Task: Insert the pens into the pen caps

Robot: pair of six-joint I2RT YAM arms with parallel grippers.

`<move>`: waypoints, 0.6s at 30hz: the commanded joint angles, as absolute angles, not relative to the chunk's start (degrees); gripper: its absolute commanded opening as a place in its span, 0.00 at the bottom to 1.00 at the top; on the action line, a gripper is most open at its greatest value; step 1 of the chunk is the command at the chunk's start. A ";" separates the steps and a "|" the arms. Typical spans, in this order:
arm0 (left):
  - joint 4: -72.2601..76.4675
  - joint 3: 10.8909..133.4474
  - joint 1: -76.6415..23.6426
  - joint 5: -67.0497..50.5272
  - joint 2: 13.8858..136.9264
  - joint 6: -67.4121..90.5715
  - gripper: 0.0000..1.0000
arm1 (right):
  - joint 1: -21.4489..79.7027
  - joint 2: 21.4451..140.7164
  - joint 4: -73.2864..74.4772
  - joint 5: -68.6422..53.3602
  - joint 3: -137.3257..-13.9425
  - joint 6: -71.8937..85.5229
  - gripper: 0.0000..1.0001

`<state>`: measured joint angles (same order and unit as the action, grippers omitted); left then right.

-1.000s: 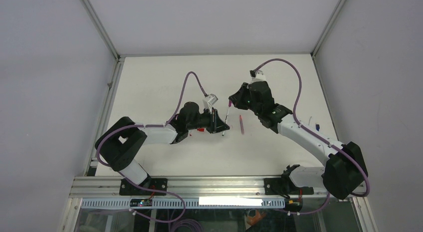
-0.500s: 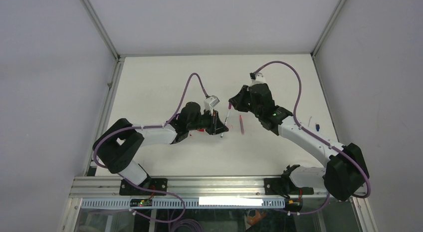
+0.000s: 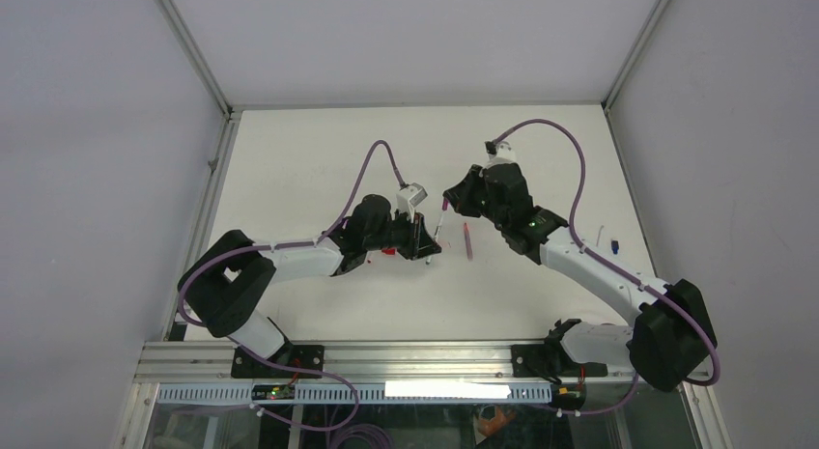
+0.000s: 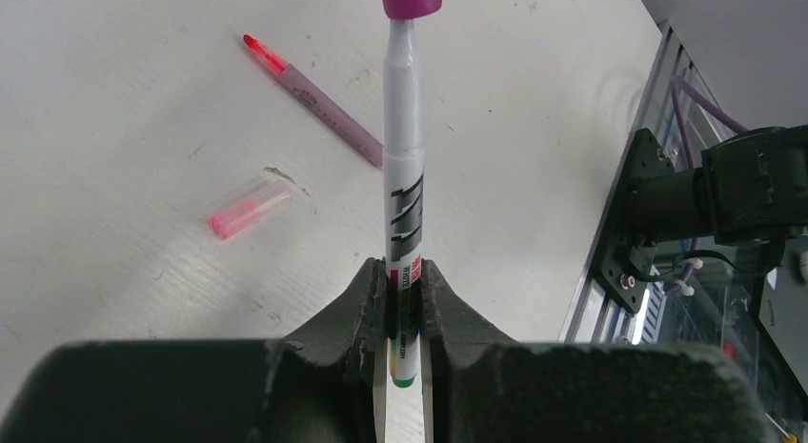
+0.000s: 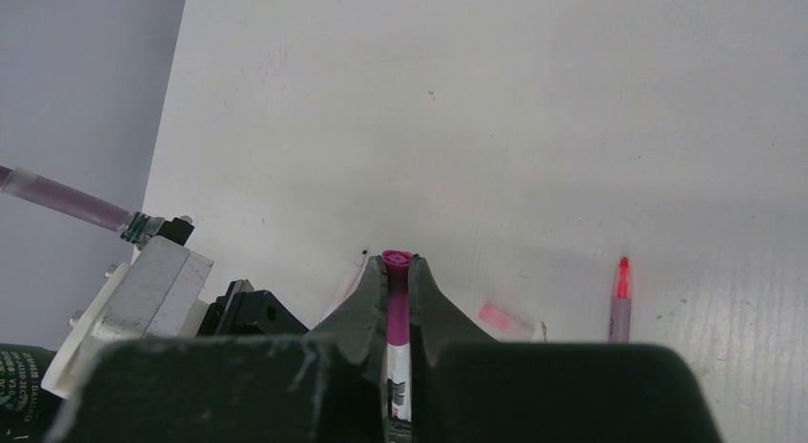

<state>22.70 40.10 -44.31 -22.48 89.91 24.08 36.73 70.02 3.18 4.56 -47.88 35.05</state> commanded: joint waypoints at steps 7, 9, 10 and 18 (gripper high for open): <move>24.63 44.90 -43.92 -16.46 86.73 21.07 0.00 | 38.91 67.82 7.03 2.83 -46.56 34.87 0.00; 24.15 44.91 -43.90 -16.27 86.45 20.61 0.00 | 38.93 67.72 7.26 3.17 -46.50 34.60 0.00; 23.87 44.99 -43.93 -16.25 86.21 20.41 0.00 | 38.93 67.73 7.44 3.49 -46.42 34.34 0.00; 23.00 44.91 -43.88 -16.44 84.76 19.72 0.00 | 39.09 68.44 7.47 4.80 -45.59 33.30 0.00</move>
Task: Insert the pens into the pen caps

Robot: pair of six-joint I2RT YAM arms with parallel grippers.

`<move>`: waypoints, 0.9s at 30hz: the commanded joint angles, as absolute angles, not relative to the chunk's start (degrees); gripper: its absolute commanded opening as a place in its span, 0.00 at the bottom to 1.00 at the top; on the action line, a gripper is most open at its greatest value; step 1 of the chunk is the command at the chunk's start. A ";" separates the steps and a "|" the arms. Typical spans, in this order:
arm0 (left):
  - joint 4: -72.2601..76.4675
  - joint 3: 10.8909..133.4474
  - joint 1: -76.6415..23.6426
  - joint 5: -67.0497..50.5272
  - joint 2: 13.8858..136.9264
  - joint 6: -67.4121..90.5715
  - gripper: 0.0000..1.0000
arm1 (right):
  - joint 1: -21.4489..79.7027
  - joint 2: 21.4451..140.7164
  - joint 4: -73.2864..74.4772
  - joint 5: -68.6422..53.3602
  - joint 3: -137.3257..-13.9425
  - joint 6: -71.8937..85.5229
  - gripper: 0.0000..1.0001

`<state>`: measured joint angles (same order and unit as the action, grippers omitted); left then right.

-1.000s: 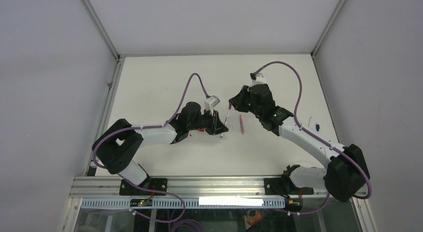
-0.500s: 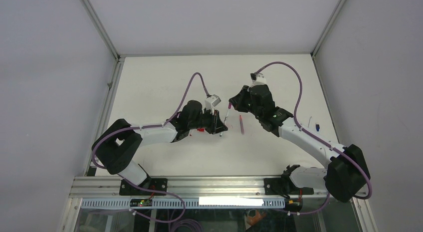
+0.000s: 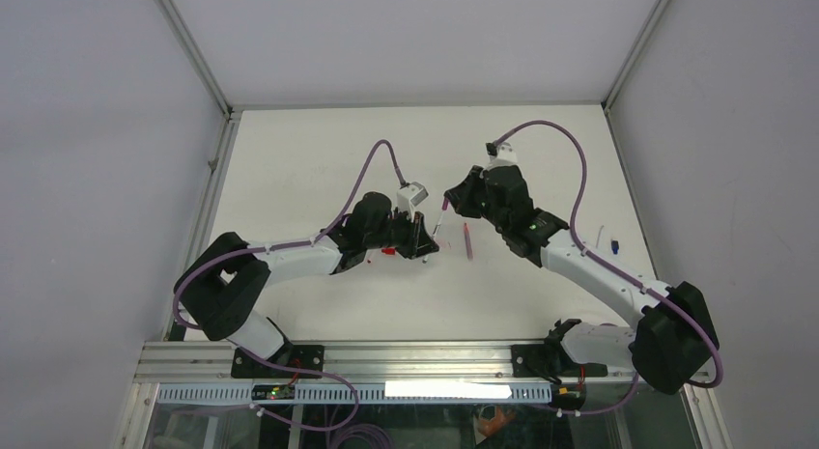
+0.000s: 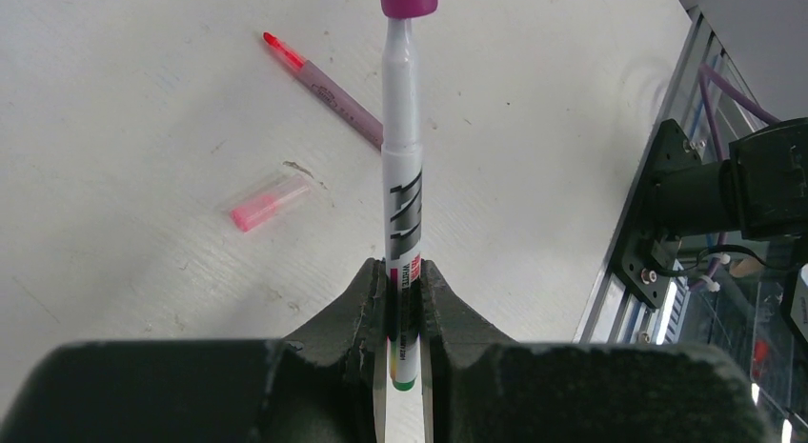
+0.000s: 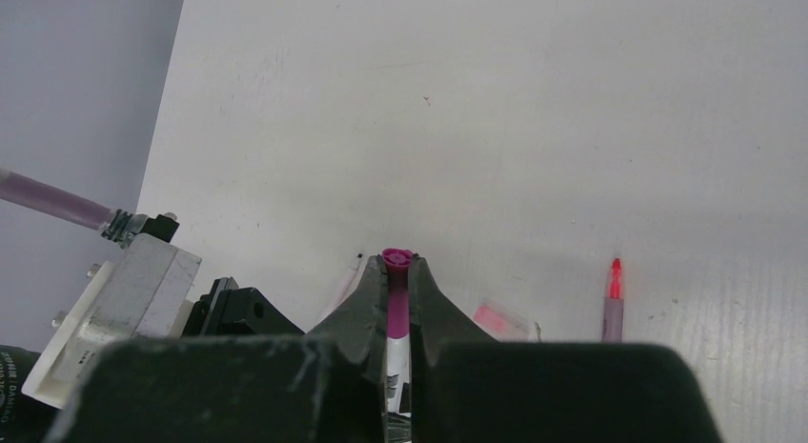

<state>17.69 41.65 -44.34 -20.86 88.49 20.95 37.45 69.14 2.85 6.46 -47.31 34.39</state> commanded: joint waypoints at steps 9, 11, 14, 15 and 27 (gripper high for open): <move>22.13 45.41 -43.92 -15.05 83.22 19.14 0.00 | 40.04 68.41 7.51 5.58 -45.22 32.39 0.00; 22.14 45.50 -43.90 -14.64 82.82 18.94 0.00 | 40.16 68.21 7.67 6.35 -44.80 32.39 0.00; 22.11 45.68 -43.86 -15.13 82.38 18.90 0.00 | 40.19 67.77 7.63 7.56 -44.15 32.35 0.00; 22.09 45.70 -43.90 -15.56 82.29 18.90 0.00 | 40.25 67.63 7.73 7.90 -44.12 32.25 0.00; 22.03 46.82 -43.88 -13.51 82.19 18.98 0.00 | 41.10 68.37 6.61 6.85 -43.73 33.07 0.00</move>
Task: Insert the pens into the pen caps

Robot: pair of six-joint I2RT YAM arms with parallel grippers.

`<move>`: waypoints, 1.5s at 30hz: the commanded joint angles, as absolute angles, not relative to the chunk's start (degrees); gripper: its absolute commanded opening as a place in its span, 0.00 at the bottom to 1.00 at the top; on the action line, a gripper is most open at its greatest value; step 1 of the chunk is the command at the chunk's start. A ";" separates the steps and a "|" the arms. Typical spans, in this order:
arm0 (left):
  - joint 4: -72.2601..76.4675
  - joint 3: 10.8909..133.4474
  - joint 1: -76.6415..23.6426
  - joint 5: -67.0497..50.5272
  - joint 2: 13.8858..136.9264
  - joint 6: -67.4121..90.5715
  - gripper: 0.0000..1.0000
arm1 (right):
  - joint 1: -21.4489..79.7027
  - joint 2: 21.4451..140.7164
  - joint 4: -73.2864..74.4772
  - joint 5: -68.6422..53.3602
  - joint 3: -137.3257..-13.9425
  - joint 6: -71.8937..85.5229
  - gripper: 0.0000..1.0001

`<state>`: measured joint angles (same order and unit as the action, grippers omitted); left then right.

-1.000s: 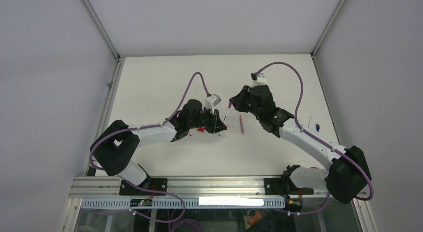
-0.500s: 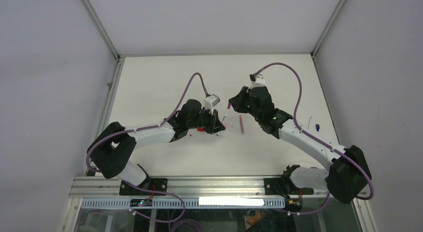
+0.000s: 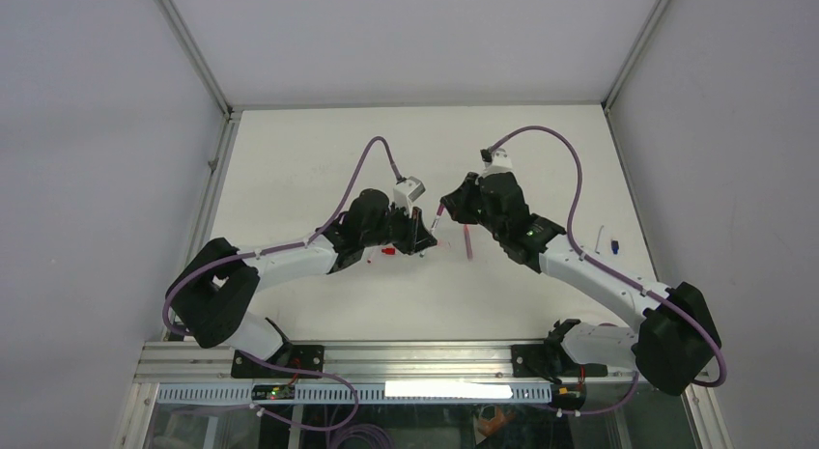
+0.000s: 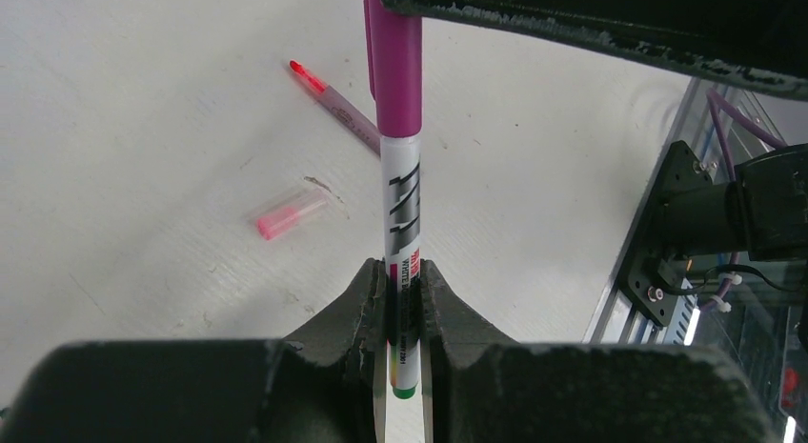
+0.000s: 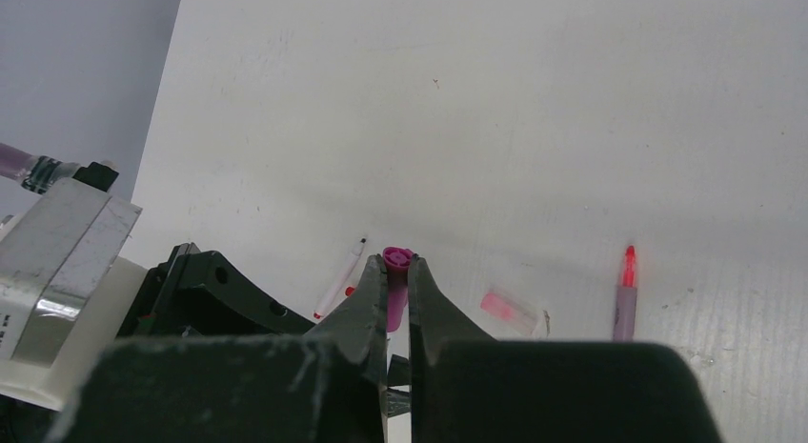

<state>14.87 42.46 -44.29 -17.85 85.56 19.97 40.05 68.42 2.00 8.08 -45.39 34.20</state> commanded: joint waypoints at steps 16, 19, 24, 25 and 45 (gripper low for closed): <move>16.65 56.10 -42.22 -6.71 84.68 12.28 0.00 | 46.83 70.46 6.27 5.53 -39.99 36.74 0.00; 16.53 57.45 -42.16 -7.02 85.07 11.38 0.00 | 48.18 71.61 5.80 6.00 -39.69 37.44 0.00; 14.94 59.11 -42.05 -5.99 84.76 8.94 0.00 | 49.80 73.53 5.04 6.80 -38.88 39.02 0.00; 14.46 59.73 -42.05 -5.42 84.53 8.25 0.00 | 50.09 73.96 5.08 6.86 -38.78 39.29 0.00; 13.26 64.47 -41.31 -4.69 82.10 1.58 0.00 | 55.61 82.24 5.37 6.49 -41.35 40.28 0.00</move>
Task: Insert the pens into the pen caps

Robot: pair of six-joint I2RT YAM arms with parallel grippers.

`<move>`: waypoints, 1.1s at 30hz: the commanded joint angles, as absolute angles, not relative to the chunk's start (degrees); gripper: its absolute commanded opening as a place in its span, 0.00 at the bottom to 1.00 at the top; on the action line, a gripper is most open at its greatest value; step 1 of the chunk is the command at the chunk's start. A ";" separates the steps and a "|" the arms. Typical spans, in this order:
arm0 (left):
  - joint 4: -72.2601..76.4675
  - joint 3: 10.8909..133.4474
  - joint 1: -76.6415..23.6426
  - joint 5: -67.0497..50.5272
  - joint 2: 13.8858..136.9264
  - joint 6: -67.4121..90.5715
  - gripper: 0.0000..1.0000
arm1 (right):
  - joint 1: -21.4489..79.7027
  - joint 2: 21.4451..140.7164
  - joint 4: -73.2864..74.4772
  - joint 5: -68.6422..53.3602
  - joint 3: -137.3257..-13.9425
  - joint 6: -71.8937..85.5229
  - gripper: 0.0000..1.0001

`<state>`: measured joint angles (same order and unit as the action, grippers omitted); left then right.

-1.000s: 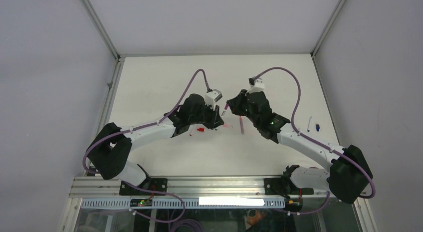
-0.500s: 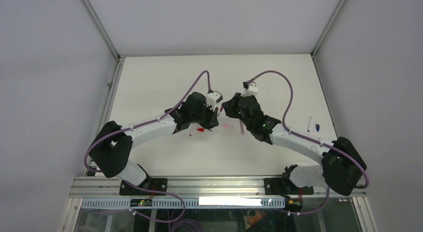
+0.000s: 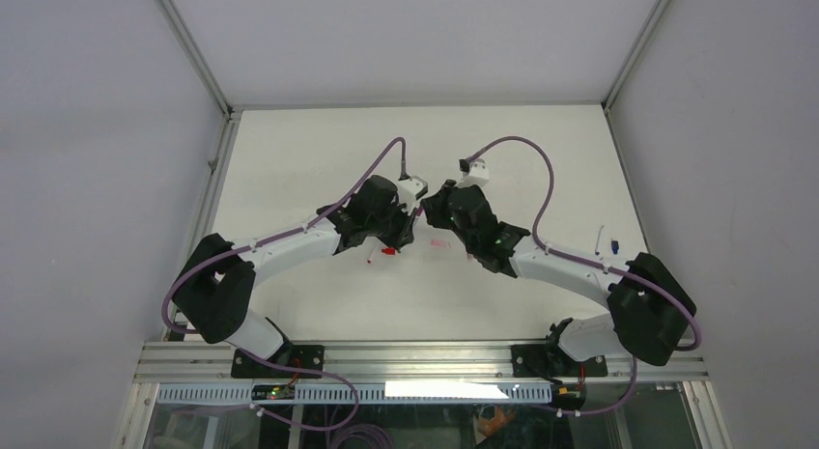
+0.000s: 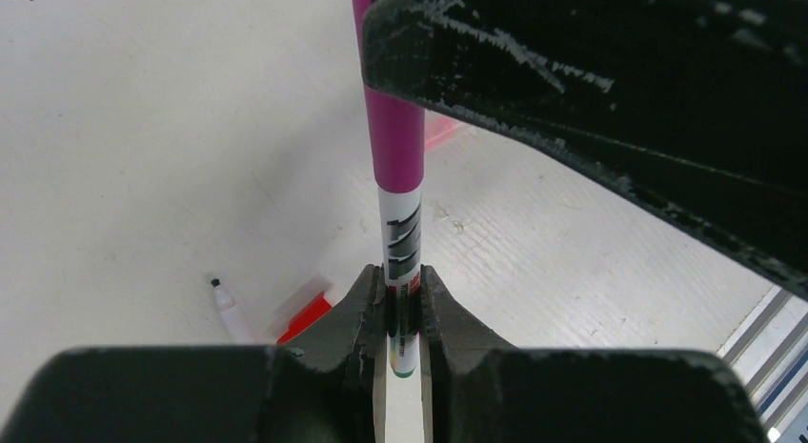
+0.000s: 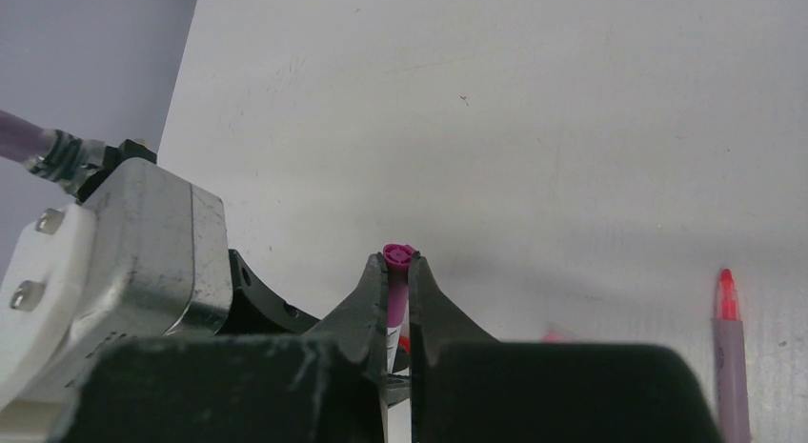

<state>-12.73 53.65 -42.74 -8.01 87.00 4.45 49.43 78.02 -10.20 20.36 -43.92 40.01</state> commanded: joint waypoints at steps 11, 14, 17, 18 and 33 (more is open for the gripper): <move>16.83 64.30 -40.11 -4.40 80.88 1.41 0.00 | 57.04 85.64 5.87 5.42 -43.12 39.85 0.00; 17.37 64.33 -39.68 -4.52 80.82 1.41 0.00 | 57.21 86.48 5.97 4.94 -43.61 39.44 0.00; 17.80 64.26 -39.19 -4.58 80.53 1.32 0.00 | 57.31 87.20 5.97 4.68 -43.93 38.98 0.00; 17.83 64.21 -39.01 -4.66 80.37 1.32 0.00 | 57.34 87.38 5.98 4.60 -43.95 38.94 0.00; 19.53 62.84 -36.94 -5.99 78.29 2.23 0.00 | 57.74 89.83 6.15 2.41 -45.50 37.91 0.00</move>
<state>-15.22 54.83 -38.54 -6.70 85.84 2.39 50.50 84.66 -13.96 21.15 -49.34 38.81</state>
